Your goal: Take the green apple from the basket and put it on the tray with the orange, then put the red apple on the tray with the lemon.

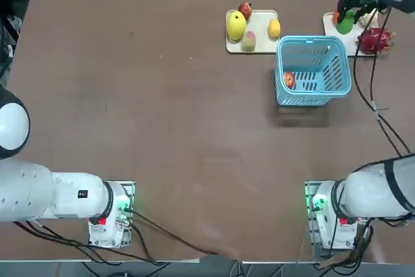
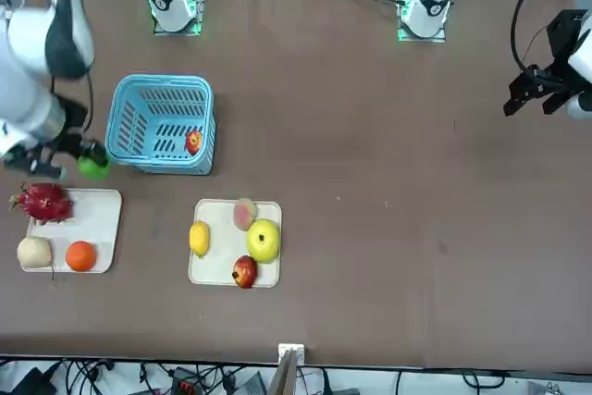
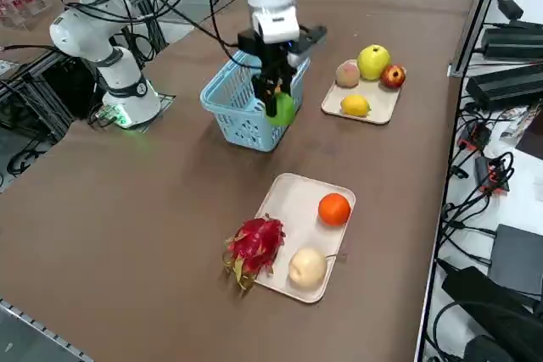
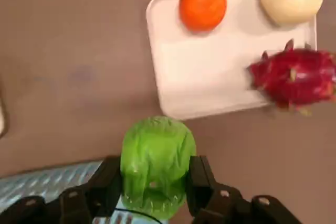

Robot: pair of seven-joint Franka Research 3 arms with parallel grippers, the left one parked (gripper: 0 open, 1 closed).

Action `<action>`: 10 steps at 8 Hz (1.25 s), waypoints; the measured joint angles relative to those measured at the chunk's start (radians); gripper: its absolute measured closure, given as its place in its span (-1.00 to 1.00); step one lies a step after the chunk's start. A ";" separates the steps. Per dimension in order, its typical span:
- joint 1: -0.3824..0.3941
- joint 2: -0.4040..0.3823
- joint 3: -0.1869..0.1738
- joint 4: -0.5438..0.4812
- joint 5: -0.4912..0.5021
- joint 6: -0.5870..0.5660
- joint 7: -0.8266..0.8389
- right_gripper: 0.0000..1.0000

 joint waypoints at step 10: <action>-0.136 0.383 0.000 0.126 0.000 0.280 -0.154 -0.64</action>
